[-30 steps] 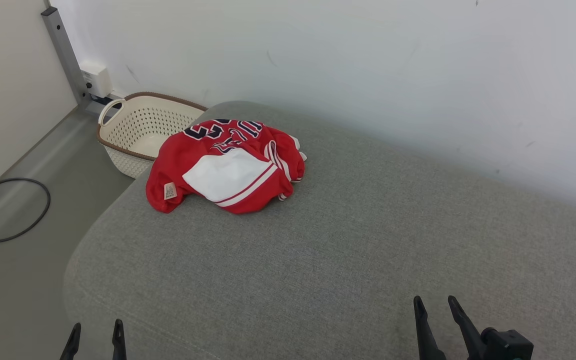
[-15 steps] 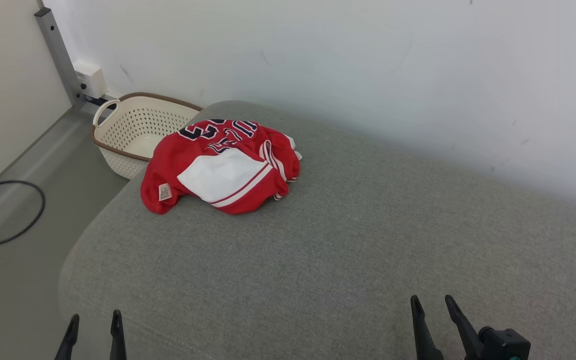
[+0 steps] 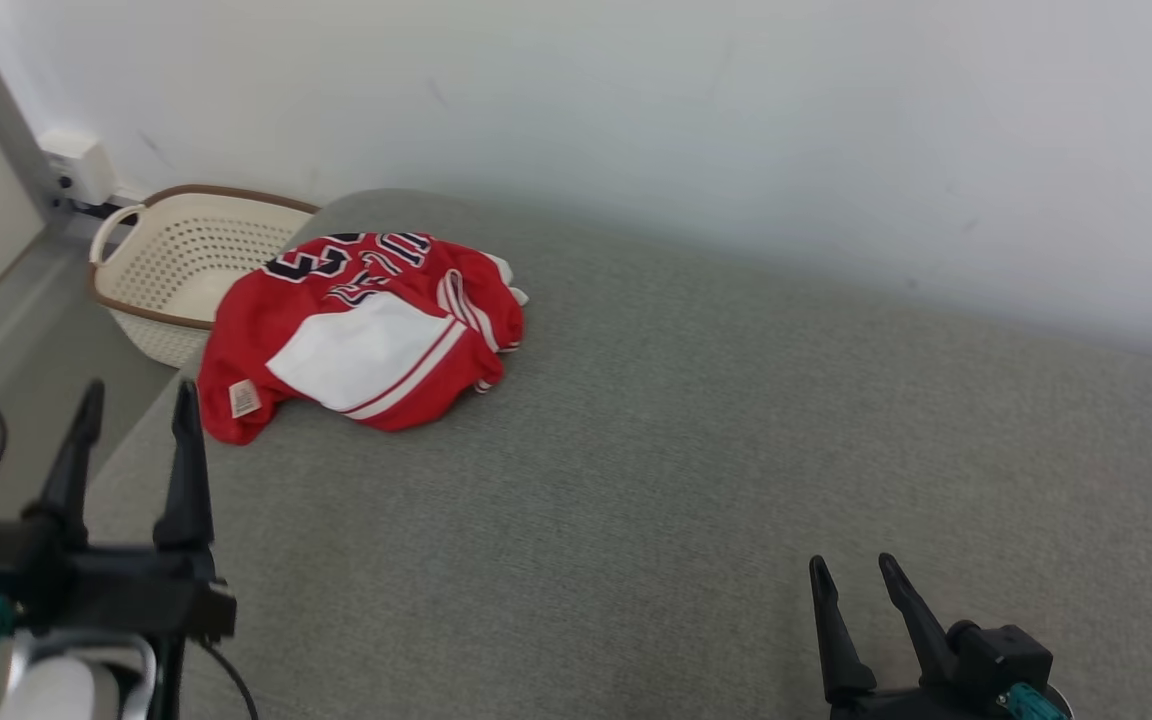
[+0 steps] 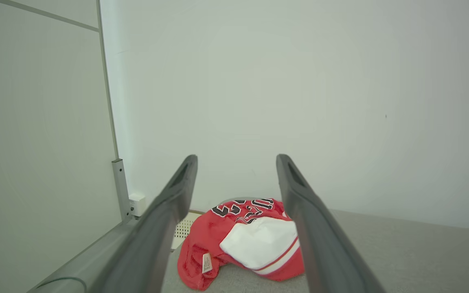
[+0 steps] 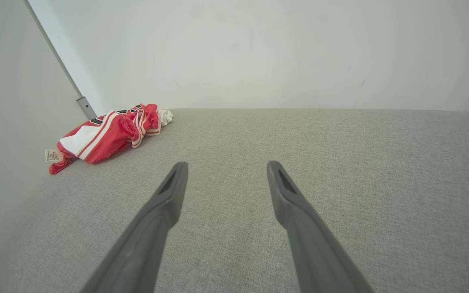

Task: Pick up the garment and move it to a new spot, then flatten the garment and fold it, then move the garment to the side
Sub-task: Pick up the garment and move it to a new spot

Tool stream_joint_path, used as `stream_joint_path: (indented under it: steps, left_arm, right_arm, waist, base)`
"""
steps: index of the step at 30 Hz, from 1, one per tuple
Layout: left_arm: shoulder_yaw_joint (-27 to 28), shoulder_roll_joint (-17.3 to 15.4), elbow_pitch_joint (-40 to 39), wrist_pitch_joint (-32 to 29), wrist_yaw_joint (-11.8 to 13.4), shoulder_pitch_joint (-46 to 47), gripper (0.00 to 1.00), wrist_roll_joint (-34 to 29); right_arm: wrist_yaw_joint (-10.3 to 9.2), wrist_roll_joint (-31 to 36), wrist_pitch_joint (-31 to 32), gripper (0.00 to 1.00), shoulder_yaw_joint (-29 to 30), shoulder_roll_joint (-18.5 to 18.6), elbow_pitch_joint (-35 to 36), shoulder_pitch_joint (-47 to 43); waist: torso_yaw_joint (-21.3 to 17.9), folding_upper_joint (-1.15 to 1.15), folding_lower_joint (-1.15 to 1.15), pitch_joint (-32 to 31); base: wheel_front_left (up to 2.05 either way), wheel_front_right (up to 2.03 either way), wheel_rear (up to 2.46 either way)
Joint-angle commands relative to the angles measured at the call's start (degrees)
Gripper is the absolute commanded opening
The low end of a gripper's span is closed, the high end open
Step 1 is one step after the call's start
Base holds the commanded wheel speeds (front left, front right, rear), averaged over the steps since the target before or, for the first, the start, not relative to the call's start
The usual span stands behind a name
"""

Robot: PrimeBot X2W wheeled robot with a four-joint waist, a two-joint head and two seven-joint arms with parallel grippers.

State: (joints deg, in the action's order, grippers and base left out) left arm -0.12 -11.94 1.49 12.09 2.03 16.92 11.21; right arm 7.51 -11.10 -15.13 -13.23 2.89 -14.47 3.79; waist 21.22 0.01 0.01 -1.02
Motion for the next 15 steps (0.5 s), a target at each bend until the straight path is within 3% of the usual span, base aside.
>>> stream_joint_path:
  steps: [1,15]
  left_arm:
    - [0.49,-0.62,0.77,-0.22,-0.62,2.80,1.00,0.84]
    - [2.50,-5.11,13.28,-3.61,-3.99,20.99,1.00,5.07]
  right_arm:
    - [-0.04,0.41,-0.02,1.00,-0.40,0.00,0.25,0.85]
    - [-0.04,1.84,-0.02,1.00,-0.99,0.02,1.14,5.24]
  waist:
    - [-3.09,-0.01,-0.01,2.15]
    - [-12.28,-0.01,-0.01,8.39]
  base:
    - [0.00,0.00,0.00]
    - [0.00,0.00,0.00]
